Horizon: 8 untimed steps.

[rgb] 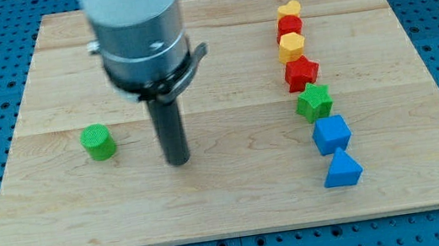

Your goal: Slide green circle on top of yellow heart

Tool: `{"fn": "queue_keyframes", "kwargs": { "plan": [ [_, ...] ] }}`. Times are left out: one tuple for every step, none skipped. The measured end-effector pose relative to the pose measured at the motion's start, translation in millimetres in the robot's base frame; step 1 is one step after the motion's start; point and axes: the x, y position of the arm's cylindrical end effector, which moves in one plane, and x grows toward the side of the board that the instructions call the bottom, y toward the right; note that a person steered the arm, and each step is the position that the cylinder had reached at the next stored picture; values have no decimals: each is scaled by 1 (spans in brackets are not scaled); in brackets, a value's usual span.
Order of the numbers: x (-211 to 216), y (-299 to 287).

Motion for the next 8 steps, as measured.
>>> {"fn": "queue_keyframes", "kwargs": {
  "plan": [
    [18, -62],
    [-14, -68],
    [-65, 24],
    [-45, 4],
    [-26, -96],
    [-42, -103],
    [-82, -51],
    [-65, -57]
  ]
}}
